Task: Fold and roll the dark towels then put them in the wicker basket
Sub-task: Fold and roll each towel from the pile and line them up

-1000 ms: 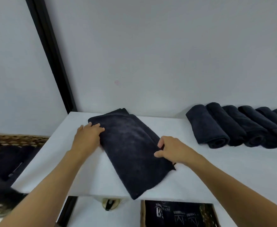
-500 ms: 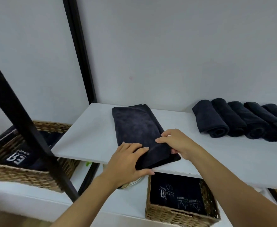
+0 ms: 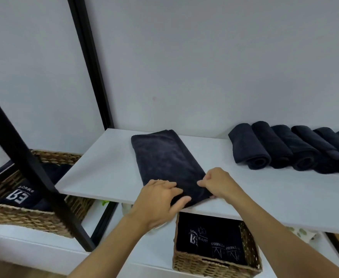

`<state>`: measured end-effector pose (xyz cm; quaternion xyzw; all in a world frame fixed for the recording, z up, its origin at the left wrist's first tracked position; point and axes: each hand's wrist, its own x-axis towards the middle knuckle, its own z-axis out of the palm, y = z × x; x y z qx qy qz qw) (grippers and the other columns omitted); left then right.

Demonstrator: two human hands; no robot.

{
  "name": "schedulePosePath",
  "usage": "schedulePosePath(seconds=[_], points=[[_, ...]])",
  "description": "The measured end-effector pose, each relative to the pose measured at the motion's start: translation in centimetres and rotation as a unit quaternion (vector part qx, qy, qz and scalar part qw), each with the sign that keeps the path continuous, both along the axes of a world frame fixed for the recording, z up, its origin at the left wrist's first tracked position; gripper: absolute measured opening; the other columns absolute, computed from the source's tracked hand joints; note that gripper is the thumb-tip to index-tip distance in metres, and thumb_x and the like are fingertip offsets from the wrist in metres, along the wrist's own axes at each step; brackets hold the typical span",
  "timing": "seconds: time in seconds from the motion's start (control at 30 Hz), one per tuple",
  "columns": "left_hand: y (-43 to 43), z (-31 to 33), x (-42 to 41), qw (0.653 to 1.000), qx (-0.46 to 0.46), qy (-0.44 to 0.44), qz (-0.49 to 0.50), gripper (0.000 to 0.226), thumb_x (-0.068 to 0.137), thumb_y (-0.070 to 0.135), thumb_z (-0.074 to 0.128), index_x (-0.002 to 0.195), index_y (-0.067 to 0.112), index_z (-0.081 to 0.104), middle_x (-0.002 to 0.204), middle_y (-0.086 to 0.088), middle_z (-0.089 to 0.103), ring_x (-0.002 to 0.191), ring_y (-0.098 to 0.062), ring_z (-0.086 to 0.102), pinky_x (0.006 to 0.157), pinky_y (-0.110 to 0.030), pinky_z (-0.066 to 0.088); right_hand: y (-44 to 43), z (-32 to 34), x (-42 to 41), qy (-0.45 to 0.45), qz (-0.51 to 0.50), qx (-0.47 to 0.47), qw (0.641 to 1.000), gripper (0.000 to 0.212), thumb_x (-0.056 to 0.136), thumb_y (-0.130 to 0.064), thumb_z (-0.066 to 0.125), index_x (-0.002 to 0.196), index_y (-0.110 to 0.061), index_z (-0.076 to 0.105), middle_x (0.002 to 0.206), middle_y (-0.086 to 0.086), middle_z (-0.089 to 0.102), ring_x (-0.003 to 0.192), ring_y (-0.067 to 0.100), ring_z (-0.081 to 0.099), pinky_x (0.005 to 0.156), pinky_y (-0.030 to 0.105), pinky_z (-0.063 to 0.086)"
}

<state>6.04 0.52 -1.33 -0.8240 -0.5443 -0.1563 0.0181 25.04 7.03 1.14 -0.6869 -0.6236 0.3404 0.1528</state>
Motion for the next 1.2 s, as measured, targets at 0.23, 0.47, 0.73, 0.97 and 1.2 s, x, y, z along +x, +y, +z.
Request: schedulePosePath(seconds=[0.23,0.47,0.73,0.97,1.2], points=[[12.9,2.5,-2.1,0.989,-0.049,-0.080,0.114,0.024,0.098,0.023,0.046,0.096,0.020,0.070,0.099,0.003,0.069,0.090,-0.020,0.063,0.080,-0.041,0.054,0.6,-1.0,0.4,-0.053,0.032,0.013,0.998,0.042,0.092,-0.030,0.057,0.060,-0.017,0.034,0.055,-0.002,0.035,0.052,0.015,0.036,0.055,0.029,0.033],[23.5,1.7,-2.2,0.989,-0.147,-0.001,0.010,0.054,0.092,-0.005,0.041,0.134,0.027,0.056,0.147,0.004,0.044,0.131,-0.021,0.045,0.111,-0.038,0.036,0.6,-2.0,0.4,-0.124,0.051,0.051,0.990,0.029,0.103,-0.035,0.034,0.081,-0.018,0.041,0.074,-0.005,0.050,0.063,0.011,0.044,0.053,0.024,0.033],[26.8,2.9,-2.8,0.983,-0.164,0.083,-0.021,0.017,0.081,0.005,0.056,0.094,0.016,0.058,0.108,-0.003,0.059,0.094,-0.022,0.055,0.080,-0.035,0.048,0.1,-1.7,0.2,-0.148,0.057,0.071,0.985,0.028,0.105,-0.038,0.028,0.091,-0.017,0.040,0.076,-0.005,0.049,0.067,0.014,0.046,0.055,0.028,0.034],[28.9,5.4,-2.8,0.993,-0.112,0.008,-0.021,0.018,0.085,0.004,0.056,0.088,0.018,0.067,0.104,-0.004,0.064,0.093,-0.023,0.059,0.084,-0.037,0.051,0.1,-1.4,0.2,-0.076,0.004,0.020,0.997,0.033,0.103,-0.027,0.029,0.074,-0.015,0.038,0.073,0.000,0.050,0.072,0.020,0.057,0.065,0.034,0.044],[29.5,1.9,-0.2,0.993,-0.111,-0.024,0.024,0.016,0.090,0.012,0.056,0.098,0.020,0.068,0.112,-0.004,0.063,0.099,-0.024,0.058,0.086,-0.041,0.051,0.1,0.2,-0.1,-0.073,0.011,-0.019,0.997,0.024,0.102,-0.020,0.032,0.080,-0.014,0.041,0.082,0.005,0.051,0.089,0.032,0.067,0.070,0.036,0.054]])
